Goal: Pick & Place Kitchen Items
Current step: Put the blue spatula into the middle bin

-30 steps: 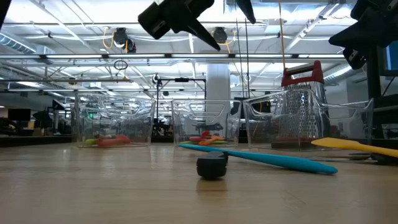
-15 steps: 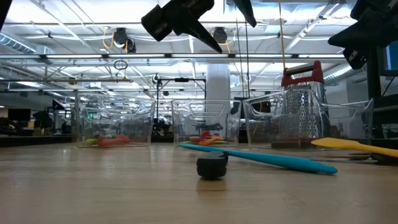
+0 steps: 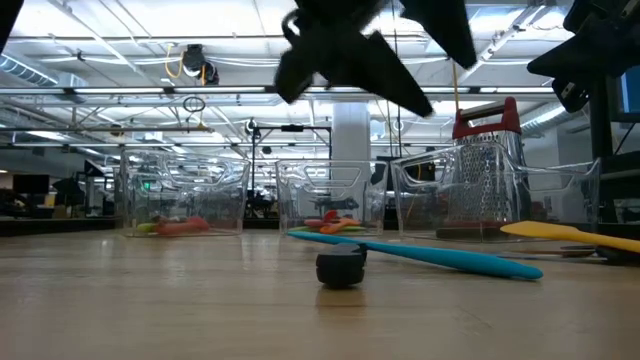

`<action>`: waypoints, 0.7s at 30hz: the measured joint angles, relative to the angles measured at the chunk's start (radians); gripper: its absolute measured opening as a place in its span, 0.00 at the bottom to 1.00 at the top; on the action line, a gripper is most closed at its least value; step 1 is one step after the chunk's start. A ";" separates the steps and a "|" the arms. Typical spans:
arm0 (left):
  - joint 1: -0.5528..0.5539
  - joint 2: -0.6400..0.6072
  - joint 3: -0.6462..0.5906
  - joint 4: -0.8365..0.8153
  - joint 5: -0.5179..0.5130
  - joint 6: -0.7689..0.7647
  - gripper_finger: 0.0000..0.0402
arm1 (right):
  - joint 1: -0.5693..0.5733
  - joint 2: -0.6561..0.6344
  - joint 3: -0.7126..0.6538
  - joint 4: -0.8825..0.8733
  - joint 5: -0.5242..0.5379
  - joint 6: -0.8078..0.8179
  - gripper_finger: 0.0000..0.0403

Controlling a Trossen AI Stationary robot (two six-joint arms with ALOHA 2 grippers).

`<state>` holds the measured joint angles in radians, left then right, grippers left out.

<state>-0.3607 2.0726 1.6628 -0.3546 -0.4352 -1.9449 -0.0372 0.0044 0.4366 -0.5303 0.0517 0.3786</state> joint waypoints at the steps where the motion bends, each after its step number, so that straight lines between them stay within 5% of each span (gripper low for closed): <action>1: -0.003 0.022 0.010 0.014 0.005 -0.028 0.68 | 0.000 0.001 0.000 -0.002 0.000 0.001 0.01; 14: -0.041 0.179 0.244 -0.386 0.181 -0.341 0.68 | 0.000 0.001 0.000 -0.001 -0.001 -0.025 0.01; 21: -0.008 0.180 0.248 -0.361 0.176 -0.314 0.68 | 0.000 0.001 0.000 0.002 0.000 -0.036 0.01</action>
<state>-0.3688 2.2524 1.9110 -0.7160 -0.2588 -2.2588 -0.0372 0.0051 0.4370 -0.5285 0.0513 0.3426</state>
